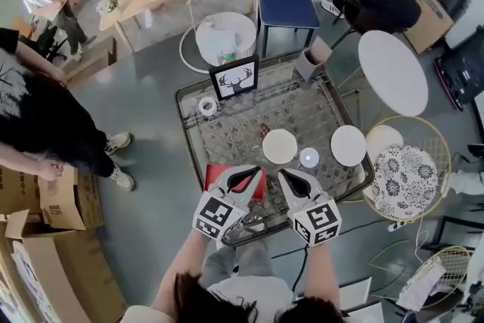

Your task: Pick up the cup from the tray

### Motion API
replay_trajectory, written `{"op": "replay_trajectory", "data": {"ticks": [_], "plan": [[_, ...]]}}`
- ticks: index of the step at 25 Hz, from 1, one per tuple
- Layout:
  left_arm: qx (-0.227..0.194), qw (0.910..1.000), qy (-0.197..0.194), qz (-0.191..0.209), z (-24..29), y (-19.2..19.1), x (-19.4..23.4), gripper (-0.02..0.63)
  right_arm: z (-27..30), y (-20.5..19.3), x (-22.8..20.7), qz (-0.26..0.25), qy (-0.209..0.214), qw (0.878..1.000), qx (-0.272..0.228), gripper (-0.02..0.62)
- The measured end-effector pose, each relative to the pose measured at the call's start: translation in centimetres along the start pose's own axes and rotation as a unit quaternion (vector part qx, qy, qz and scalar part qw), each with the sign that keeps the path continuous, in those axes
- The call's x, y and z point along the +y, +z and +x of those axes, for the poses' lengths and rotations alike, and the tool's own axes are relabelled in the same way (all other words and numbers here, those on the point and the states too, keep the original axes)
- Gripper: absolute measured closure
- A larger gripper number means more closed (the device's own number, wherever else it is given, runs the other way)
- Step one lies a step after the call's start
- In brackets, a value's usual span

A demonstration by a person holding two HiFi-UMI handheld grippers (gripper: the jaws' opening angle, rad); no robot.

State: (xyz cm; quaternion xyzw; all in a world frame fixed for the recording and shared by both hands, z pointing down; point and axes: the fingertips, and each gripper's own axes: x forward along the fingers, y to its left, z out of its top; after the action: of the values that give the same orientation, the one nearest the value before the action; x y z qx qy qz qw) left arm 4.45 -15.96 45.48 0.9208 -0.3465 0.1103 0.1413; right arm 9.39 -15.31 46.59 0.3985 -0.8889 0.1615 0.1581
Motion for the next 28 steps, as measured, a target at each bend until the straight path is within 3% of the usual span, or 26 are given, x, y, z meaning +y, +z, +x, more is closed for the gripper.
{"op": "replay_trajectory", "data": {"ticks": [5,9,14,28], "plan": [[-0.008,0.9999,-0.005,-0.005,-1.8,1.2,-0.9,0.604,-1.1,1.0,1.7,-0.001,-0.007,1.000,-0.002,0.572],[-0.017,0.9998,-0.009,0.010,-3.2,3.0,-1.5,0.604,-2.2,2.4,2.0,-0.005,-0.034,0.999,-0.012,0.572],[-0.024,0.9993,-0.006,0.029,-4.3,4.4,-2.5,0.604,-3.2,3.4,3.0,0.011,-0.037,0.999,-0.028,0.572],[-0.030,0.9981,-0.006,0.054,-7.1,5.8,-3.8,0.605,-5.0,5.7,5.6,-0.043,-0.060,0.997,-0.035,0.572]]}}
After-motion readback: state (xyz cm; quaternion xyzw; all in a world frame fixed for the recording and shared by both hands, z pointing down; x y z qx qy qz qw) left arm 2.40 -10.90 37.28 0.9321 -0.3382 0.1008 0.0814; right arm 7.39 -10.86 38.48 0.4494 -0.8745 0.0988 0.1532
